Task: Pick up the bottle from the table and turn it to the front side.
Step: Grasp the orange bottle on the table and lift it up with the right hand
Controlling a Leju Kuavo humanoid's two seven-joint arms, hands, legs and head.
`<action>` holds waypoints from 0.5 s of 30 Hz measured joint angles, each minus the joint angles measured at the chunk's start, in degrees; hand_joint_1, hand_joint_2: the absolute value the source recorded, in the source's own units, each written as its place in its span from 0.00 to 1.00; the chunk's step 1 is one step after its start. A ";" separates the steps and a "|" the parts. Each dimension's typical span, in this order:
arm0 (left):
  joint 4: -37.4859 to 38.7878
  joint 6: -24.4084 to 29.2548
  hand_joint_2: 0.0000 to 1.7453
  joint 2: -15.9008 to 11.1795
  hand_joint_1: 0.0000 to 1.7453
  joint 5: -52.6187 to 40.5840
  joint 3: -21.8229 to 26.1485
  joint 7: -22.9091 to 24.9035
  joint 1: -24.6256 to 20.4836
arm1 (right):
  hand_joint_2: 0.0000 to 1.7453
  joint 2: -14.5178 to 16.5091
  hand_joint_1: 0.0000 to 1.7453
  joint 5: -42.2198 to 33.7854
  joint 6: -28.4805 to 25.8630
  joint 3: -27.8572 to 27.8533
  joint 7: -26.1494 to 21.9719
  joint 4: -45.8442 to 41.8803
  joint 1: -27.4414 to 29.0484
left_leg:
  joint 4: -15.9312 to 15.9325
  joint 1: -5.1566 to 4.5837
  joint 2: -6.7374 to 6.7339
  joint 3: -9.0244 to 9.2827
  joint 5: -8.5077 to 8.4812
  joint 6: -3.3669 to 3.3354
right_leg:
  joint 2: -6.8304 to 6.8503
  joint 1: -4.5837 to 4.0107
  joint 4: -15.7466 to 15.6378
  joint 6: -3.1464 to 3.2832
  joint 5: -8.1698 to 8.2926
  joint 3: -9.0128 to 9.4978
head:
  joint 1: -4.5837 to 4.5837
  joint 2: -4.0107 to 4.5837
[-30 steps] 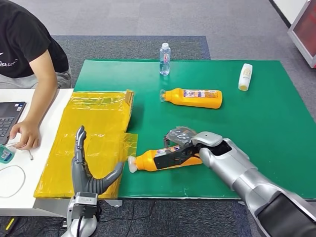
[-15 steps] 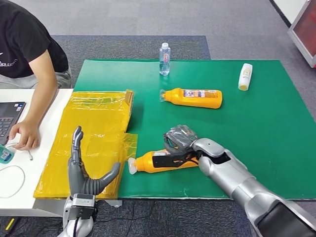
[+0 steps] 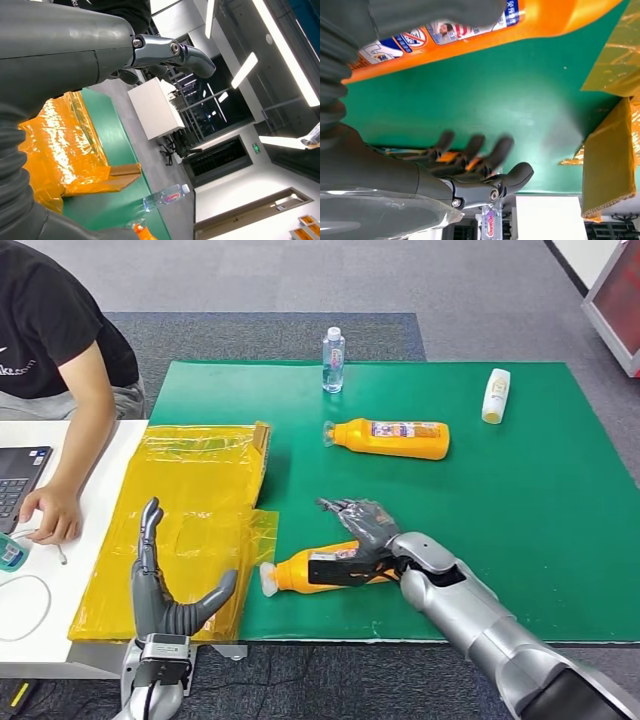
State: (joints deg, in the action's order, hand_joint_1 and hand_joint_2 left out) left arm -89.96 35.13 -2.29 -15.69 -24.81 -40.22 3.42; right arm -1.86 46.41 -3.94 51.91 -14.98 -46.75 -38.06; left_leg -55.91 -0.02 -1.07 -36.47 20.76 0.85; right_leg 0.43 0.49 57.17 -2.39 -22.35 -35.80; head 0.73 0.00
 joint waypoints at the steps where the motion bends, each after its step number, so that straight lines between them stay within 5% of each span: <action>1: 0.00 -0.18 1.00 0.01 0.00 -0.04 0.03 0.00 0.00 | 0.00 -0.05 0.00 0.23 0.28 -0.05 0.13 -0.13 0.00 | 0.00 0.00 0.00 0.00 0.00 0.00 | 0.00 0.00 0.00 0.00 0.00 0.00 | 0.00 0.00; 15: 0.02 -1.64 1.00 0.03 0.00 -0.84 0.52 0.00 0.26 | 0.00 -6.39 0.00 1.09 8.23 1.24 -1.99 -5.12 -0.23 | 0.00 0.00 0.00 -0.02 0.00 -0.01 | 0.01 0.00 0.00 -0.01 0.01 0.00 | -0.01 0.00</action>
State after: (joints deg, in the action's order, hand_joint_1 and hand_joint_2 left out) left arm -89.94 33.49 -2.26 -16.53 -24.29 -40.22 3.68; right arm -8.25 47.50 4.29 53.15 -16.97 -51.87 -38.29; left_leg -55.91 -0.02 -1.06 -36.49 20.77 0.84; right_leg 0.43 0.50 57.17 -2.40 -22.35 -35.80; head 0.72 0.00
